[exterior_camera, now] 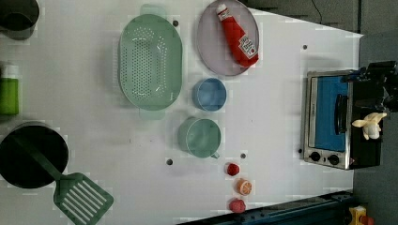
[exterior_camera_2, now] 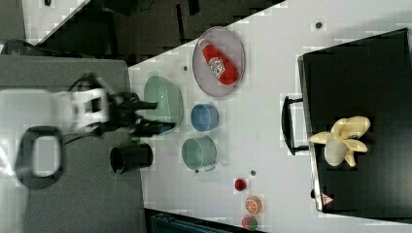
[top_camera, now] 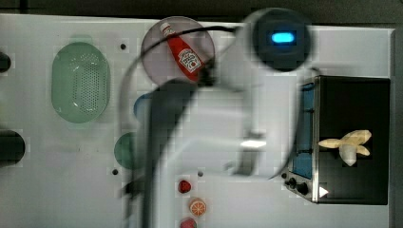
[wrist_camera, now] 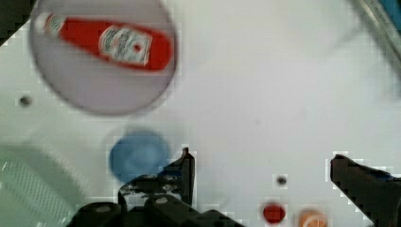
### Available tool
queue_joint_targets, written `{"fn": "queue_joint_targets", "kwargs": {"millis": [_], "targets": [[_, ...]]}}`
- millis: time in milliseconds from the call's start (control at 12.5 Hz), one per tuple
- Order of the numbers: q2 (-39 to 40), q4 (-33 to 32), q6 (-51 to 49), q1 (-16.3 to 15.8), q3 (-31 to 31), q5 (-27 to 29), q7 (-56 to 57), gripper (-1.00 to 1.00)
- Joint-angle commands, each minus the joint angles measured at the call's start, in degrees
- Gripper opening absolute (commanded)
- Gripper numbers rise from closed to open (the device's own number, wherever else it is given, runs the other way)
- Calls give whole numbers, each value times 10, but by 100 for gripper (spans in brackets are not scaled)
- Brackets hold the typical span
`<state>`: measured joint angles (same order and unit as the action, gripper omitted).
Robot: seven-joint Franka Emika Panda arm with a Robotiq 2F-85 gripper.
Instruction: Pick banana from table and place on oven.
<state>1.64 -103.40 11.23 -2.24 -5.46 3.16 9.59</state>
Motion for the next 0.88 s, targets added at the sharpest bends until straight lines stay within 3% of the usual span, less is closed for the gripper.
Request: {"fn": "queue_joint_targets", "kwargs": {"millis": [80, 880], "targets": [[-87, 14, -51, 13, -2, -19, -103, 100], [-123, 8, -75, 14, -5, -36, -107, 100]]}}
